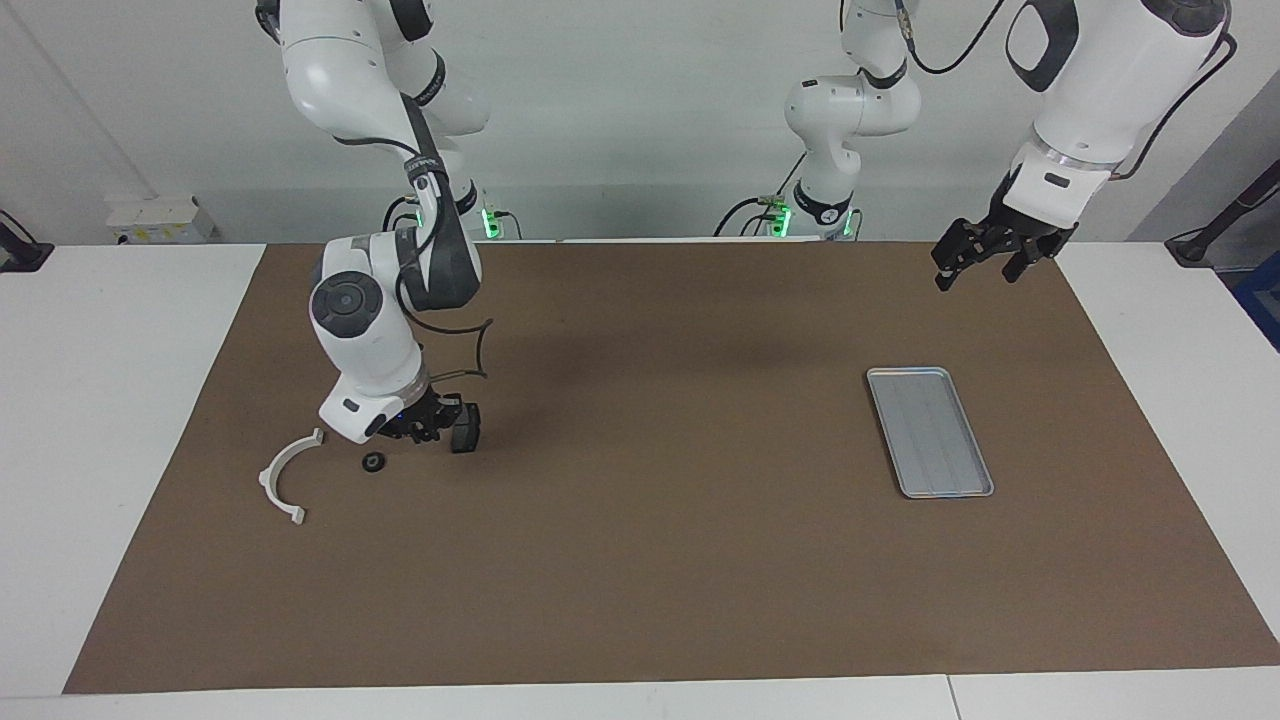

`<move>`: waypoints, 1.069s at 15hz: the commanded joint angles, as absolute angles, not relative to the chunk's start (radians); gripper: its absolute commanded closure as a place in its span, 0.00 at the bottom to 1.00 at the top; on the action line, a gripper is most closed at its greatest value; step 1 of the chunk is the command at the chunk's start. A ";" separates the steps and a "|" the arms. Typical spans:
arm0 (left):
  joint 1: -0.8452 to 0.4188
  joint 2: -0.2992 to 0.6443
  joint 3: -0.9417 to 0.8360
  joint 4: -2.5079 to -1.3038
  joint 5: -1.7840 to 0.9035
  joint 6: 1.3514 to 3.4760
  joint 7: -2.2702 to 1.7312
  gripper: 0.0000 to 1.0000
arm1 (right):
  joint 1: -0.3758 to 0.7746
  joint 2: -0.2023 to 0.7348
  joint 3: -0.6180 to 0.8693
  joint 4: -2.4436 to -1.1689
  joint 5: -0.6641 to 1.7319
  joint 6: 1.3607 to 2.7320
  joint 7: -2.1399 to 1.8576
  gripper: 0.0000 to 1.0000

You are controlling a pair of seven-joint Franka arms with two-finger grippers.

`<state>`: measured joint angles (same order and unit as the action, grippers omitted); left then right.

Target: Place bearing gear from tray to pile

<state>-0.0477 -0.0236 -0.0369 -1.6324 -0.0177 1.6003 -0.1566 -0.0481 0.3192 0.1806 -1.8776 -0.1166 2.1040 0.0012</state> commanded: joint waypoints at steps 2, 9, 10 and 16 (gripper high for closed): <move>-0.054 -0.055 -0.029 -1.666 -0.015 1.614 -0.147 0.00 | -0.104 0.285 0.192 -1.962 -0.100 2.206 -0.087 1.00; -0.054 -0.055 -0.029 -1.666 -0.015 1.614 -0.147 0.00 | -0.123 0.328 0.192 -1.965 -0.101 2.273 -0.115 1.00; -0.054 -0.055 -0.029 -1.666 -0.015 1.614 -0.147 0.00 | -0.123 0.337 0.192 -1.965 -0.101 2.284 -0.115 1.00; -0.054 -0.055 -0.029 -1.666 -0.015 1.614 -0.147 0.00 | -0.123 0.359 0.192 -1.965 -0.101 2.313 -0.114 1.00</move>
<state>-0.0477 -0.0237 -0.0369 -1.6324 -0.0177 1.6003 -0.1566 -0.1059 0.3616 0.1793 -1.9554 -0.1166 2.2958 -0.0857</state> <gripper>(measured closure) 0.000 0.762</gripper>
